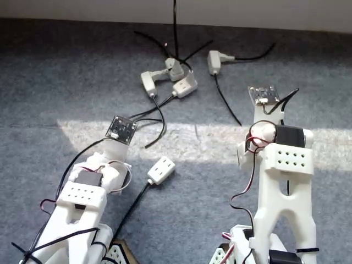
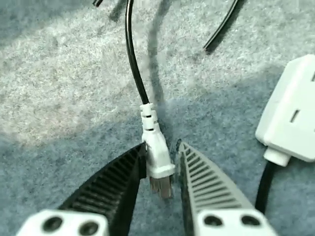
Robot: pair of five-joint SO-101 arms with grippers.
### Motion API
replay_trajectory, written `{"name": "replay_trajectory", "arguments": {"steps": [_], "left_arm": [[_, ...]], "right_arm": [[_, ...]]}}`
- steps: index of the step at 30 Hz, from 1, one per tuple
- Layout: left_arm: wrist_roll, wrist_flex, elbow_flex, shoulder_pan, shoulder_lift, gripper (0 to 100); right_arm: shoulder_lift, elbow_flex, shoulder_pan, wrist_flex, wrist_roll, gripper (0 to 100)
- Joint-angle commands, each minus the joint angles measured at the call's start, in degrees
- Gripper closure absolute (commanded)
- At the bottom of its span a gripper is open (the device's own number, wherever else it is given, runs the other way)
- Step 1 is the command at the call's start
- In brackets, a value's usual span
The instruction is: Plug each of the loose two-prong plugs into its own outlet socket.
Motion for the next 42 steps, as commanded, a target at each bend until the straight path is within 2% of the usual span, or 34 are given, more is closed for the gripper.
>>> {"name": "replay_trajectory", "arguments": {"steps": [1,9,14,19,24,30,33,38,42], "left_arm": [[-0.8,1.7,-0.8,-0.3,-0.5,88],[-0.8,1.5,-0.8,-2.3,-0.5,88],[-0.8,-3.3,-0.4,-2.3,0.0,88],[-0.8,-3.5,-0.3,-2.3,0.0,88],[-0.8,-3.6,0.2,-2.3,0.0,100],[-0.8,-3.2,0.2,-2.0,-0.4,99],[-1.0,0.8,-0.6,-2.3,-0.5,99],[-1.2,15.1,-1.9,-2.6,-0.5,99],[-1.2,16.2,-2.1,-7.3,-0.5,99]], "right_arm": [[-0.9,-0.8,0.6,0.3,0.6,75.3],[-0.9,-0.7,0.3,0.3,0.4,75.3],[-0.9,-0.5,0.3,0.3,0.4,75.3],[-0.4,-0.3,0.3,-0.1,0.4,75.3],[-0.4,-0.4,0.3,-0.2,0.4,75.3],[-0.4,-0.4,0.5,-0.2,0.5,75.3],[-0.6,-0.4,0.5,0.0,0.5,75.3],[-0.8,-0.4,0.5,0.0,0.5,75.3],[-0.8,-0.4,0.5,0.0,0.6,75.3]]}}
